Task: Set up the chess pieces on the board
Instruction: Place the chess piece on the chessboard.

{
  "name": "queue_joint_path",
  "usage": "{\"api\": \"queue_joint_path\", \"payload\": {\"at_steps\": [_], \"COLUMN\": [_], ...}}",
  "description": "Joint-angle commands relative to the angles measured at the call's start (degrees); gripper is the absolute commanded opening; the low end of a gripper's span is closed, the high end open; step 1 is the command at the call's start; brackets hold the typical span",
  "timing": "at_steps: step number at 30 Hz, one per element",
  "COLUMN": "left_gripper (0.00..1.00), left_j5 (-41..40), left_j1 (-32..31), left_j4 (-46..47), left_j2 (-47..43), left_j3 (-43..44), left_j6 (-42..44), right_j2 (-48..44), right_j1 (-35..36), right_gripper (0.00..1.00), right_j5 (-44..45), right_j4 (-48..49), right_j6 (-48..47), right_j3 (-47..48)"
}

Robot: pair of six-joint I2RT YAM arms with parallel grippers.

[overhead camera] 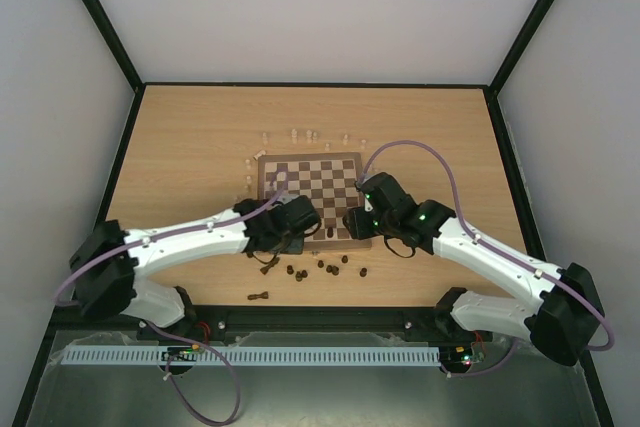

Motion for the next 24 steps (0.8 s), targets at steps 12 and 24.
{"api": "queue_joint_path", "payload": {"at_steps": [12, 24], "left_gripper": [0.09, 0.09], "left_j5": [2.0, 1.7], "left_j1": [5.0, 9.1], "left_j4": [4.0, 5.5], "left_j2": [17.1, 20.0], "left_j3": [10.4, 10.8], "left_j6": [12.6, 15.3], "right_j2": [-2.3, -1.9], "right_j1": [0.4, 0.4], "right_gripper": [0.52, 0.52], "right_j5": [1.8, 1.5], "right_j4": [-1.3, -1.1], "right_j6": [0.3, 0.1], "right_j3": [-0.7, -0.8]}}
